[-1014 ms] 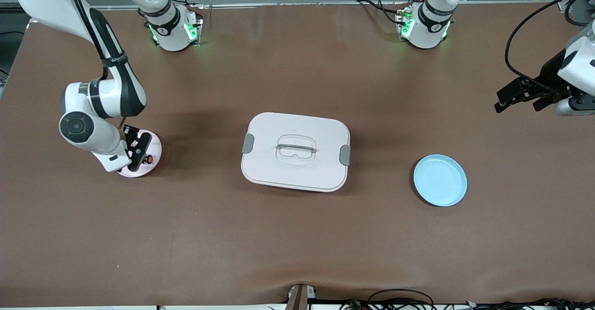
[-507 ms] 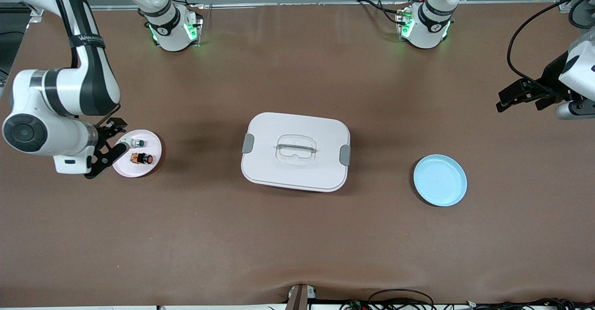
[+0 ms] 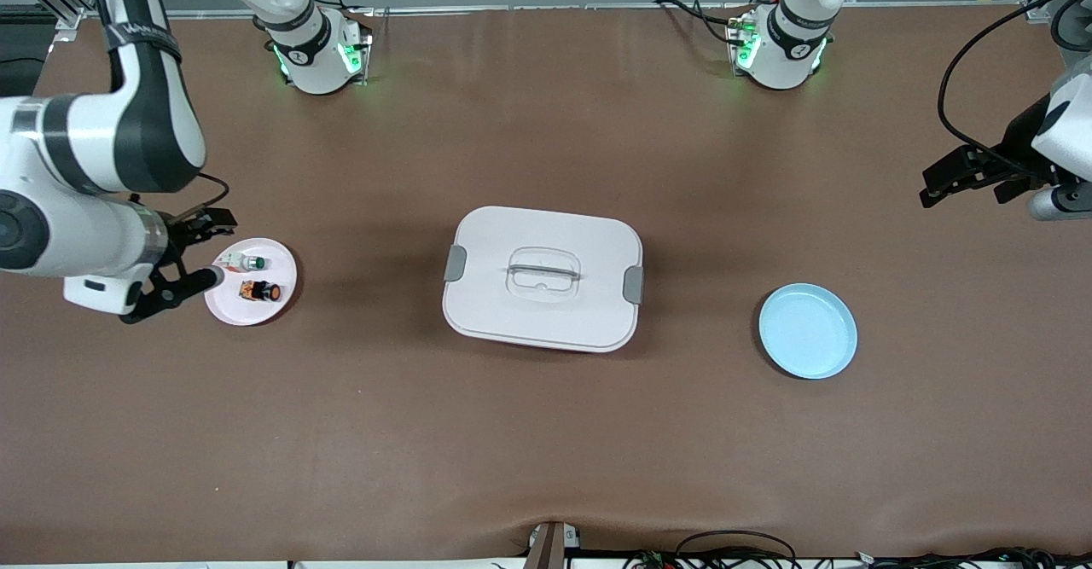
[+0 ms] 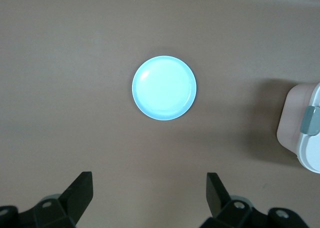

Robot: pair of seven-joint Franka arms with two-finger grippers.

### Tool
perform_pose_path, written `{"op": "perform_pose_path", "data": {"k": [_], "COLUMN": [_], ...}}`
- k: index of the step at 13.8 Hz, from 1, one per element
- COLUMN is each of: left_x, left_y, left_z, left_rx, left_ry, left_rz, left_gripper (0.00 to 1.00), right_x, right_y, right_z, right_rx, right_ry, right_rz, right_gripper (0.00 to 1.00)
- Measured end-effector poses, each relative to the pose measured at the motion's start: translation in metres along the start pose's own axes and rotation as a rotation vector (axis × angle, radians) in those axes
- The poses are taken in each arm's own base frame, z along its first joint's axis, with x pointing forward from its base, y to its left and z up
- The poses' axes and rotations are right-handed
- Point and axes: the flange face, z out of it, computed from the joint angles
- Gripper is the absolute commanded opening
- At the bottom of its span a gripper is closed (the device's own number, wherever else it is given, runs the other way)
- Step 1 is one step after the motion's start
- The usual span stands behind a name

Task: Transfer orange switch to right arm and place

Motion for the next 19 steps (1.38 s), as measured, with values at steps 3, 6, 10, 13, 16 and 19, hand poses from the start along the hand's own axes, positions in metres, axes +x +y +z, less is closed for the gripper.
{"op": "perform_pose_path", "data": {"k": [3,6,10,13,16,19], "left_x": [-0.001,-0.002,-0.002,-0.002,-0.002,-0.001], "left_y": [0.001,0.003,0.003,0.003,0.003,0.002], "left_z": [0.0,-0.001,-0.001,-0.002,-0.001,-0.001], "left_rx": [0.001,0.001,0.001,0.001,0.001,0.001], "left_ry": [-0.009,-0.011,-0.011,-0.011,-0.011,-0.012], "left_rz": [0.001,0.005,0.005,0.005,0.005,0.003], "left_gripper": [1.0,1.0,1.0,1.0,1.0,1.0], "right_x": [-0.019,-0.024,-0.04,-0.048,-0.046,-0.057], "right_y": [0.003,0.006,0.029,0.011,-0.019,-0.027], "right_z": [-0.041,-0.048,-0.069,-0.092,-0.105,-0.115], "right_rx": [0.013,0.053,0.073,0.076,0.058,0.055], "right_ry": [0.019,0.021,0.07,0.093,0.111,0.117], "right_rz": [0.193,0.442,0.516,0.499,0.455,0.449], "right_gripper": [1.0,1.0,1.0,1.0,1.0,1.0]}}
